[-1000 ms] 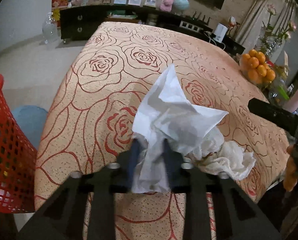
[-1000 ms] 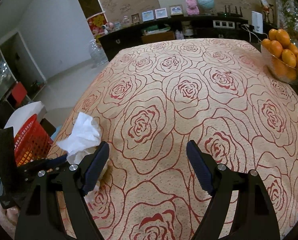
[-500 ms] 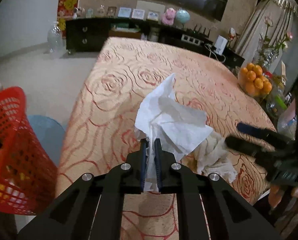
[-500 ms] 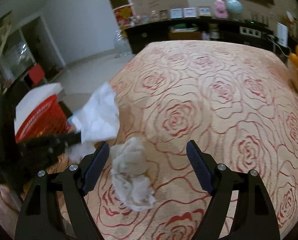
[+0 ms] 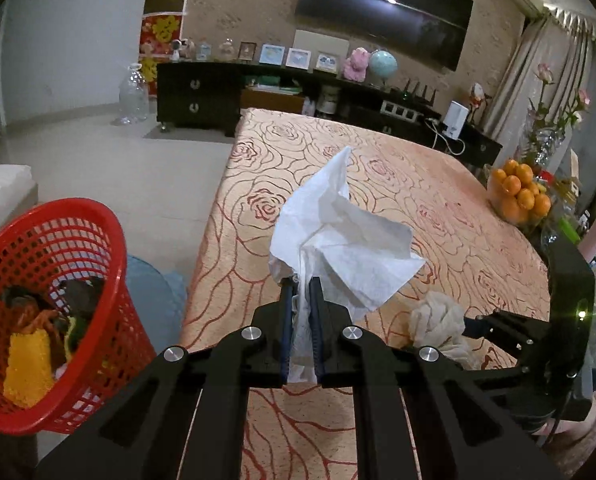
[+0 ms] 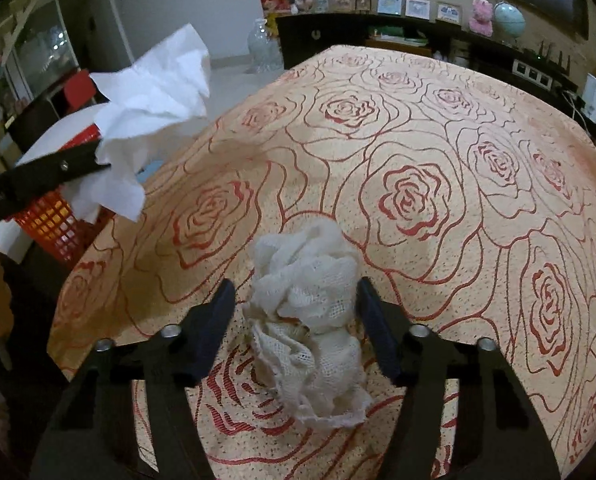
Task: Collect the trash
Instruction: 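Carry the white tissue and white mesh cloth in both tools to the wastebasket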
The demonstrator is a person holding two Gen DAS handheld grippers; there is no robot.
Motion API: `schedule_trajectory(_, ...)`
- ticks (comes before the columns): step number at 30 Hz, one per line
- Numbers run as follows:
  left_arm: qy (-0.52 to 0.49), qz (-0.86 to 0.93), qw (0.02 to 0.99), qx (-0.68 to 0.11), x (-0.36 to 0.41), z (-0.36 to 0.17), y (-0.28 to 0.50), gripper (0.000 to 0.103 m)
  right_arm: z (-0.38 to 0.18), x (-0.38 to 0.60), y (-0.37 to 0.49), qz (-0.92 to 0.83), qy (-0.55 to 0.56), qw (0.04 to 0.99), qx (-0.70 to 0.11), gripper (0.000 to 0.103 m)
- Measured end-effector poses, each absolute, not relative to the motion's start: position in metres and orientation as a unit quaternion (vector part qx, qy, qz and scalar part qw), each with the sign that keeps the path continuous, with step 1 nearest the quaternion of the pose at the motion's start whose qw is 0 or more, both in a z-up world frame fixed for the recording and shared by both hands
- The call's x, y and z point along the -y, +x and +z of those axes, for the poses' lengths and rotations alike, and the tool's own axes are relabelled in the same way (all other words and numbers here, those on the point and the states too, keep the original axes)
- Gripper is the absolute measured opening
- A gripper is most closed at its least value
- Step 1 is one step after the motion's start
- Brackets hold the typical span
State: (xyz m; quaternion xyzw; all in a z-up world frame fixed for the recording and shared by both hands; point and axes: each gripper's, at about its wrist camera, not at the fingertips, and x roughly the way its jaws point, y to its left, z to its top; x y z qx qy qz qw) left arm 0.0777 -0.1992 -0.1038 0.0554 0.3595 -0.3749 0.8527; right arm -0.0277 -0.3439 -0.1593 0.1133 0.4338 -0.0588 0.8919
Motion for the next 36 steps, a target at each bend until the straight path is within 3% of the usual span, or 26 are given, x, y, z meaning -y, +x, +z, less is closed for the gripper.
schedule_trajectory(3,0.053,-0.371,0.857,-0.354,0.194,-0.101,0.079,0.008,-0.16,0.344,-0.028,-0.06,0.112,0.892,-0.433,0.043)
schedule_trajectory(10,0.043,-0.361,0.866,-0.344,0.181,-0.092,0.081,0.008,-0.155,0.349,-0.028,-0.058,0.121,0.894,-0.426,0.036)
schedule_trajectory(24,0.02,-0.316,0.896,-0.31,0.134,-0.063,0.085,0.008,-0.101,0.346,-0.03,-0.068,0.148,0.921,-0.355,0.036)
schedule_trajectory(36,0.034,-0.181,0.935,-0.303,0.068,-0.051,0.111,0.008,-0.081,0.311,-0.011,-0.034,0.134,0.929,-0.345,0.036)
